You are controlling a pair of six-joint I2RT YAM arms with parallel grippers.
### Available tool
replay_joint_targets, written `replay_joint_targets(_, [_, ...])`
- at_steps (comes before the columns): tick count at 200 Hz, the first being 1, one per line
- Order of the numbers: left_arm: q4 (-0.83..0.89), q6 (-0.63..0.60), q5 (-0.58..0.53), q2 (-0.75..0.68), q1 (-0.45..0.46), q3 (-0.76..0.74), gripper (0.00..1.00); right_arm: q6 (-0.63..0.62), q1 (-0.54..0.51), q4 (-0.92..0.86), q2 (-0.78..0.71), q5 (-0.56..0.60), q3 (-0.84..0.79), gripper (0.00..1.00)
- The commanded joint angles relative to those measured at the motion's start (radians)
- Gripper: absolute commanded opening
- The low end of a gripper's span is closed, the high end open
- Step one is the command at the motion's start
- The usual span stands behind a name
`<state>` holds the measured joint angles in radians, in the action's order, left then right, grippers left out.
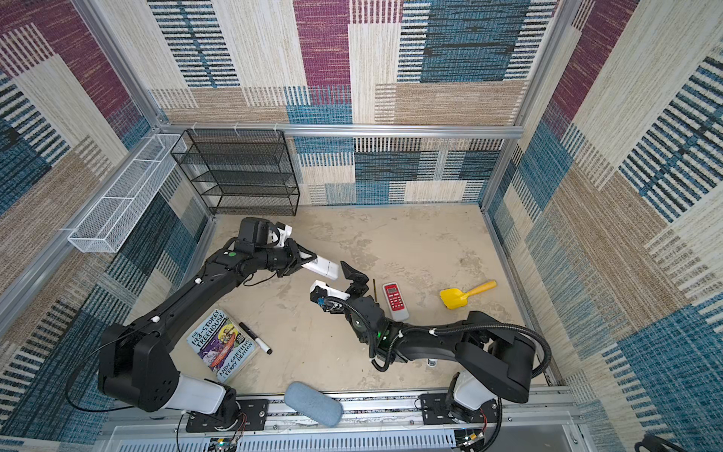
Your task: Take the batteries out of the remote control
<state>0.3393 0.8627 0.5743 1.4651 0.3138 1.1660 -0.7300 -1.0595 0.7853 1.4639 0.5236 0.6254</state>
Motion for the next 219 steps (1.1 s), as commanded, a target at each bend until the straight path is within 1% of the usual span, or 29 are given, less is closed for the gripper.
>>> replay_joint_targets(1, [-0.079,-0.024,-0.055,-0.015,-0.008,-0.02,0.08,0.29,0.012,-0.233,-0.081,-0.155,0.006,0.9])
replay_joint_targets(21, [-0.127,-0.041,-0.053,-0.028,-0.014,-0.054,0.07,0.49,0.066,-0.354,-0.155,-0.282,0.027,0.89])
replay_joint_targets(43, [-0.21,-0.035,-0.038,-0.057,-0.019,-0.122,0.07,0.695,0.199,-0.48,-0.199,-0.521,0.062,0.9])
replay_joint_targets(63, [-0.325,0.007,-0.016,-0.093,-0.028,-0.203,0.06,0.808,0.296,-0.566,-0.189,-0.669,0.114,0.92])
replay_joint_targets(86, [-0.471,0.061,-0.004,-0.144,-0.037,-0.293,0.05,0.918,0.391,-0.658,-0.128,-0.823,0.203,0.93])
replay_joint_targets(88, [-0.482,0.064,0.021,-0.15,-0.037,-0.3,0.05,0.928,0.398,-0.662,-0.123,-0.833,0.209,0.93])
replay_joint_targets(91, [-0.496,0.069,0.03,-0.158,-0.038,-0.308,0.05,0.94,0.409,-0.665,-0.116,-0.854,0.218,0.93])
replay_joint_targets(103, [-0.513,0.076,0.029,-0.188,-0.04,-0.326,0.05,0.978,0.456,-0.644,-0.097,-1.002,0.227,0.93])
replay_joint_targets(109, [-0.511,0.074,0.03,-0.203,-0.04,-0.331,0.05,1.01,0.475,-0.634,-0.088,-1.053,0.234,0.93])
replay_joint_targets(122, [-0.516,0.071,0.038,-0.236,-0.041,-0.343,0.05,1.073,0.51,-0.628,-0.073,-1.107,0.251,0.92])
replay_joint_targets(135, [-0.542,0.077,0.045,-0.269,-0.041,-0.366,0.05,1.125,0.538,-0.629,-0.061,-1.149,0.274,0.89])
replay_joint_targets(145, [-0.571,0.087,0.045,-0.295,-0.041,-0.388,0.05,1.155,0.547,-0.637,-0.055,-1.165,0.296,0.8])
replay_joint_targets(147, [-0.579,0.09,0.046,-0.3,-0.041,-0.392,0.05,1.161,0.548,-0.646,-0.051,-1.167,0.304,0.77])
replay_joint_targets(163, [-0.631,0.117,0.043,-0.335,-0.041,-0.424,0.05,1.182,0.555,-0.669,-0.039,-1.203,0.343,0.67])
replay_joint_targets(178, [-0.67,0.137,0.056,-0.35,-0.041,-0.44,0.05,1.212,0.556,-0.672,-0.037,-1.23,0.369,0.65])
replay_joint_targets(192, [-0.706,0.157,0.075,-0.348,-0.041,-0.444,0.05,1.231,0.556,-0.695,-0.028,-1.23,0.401,0.64])
replay_joint_targets(219, [-0.804,0.227,0.101,-0.332,-0.041,-0.463,0.05,1.251,0.556,-0.727,0.005,-1.243,0.446,0.62])
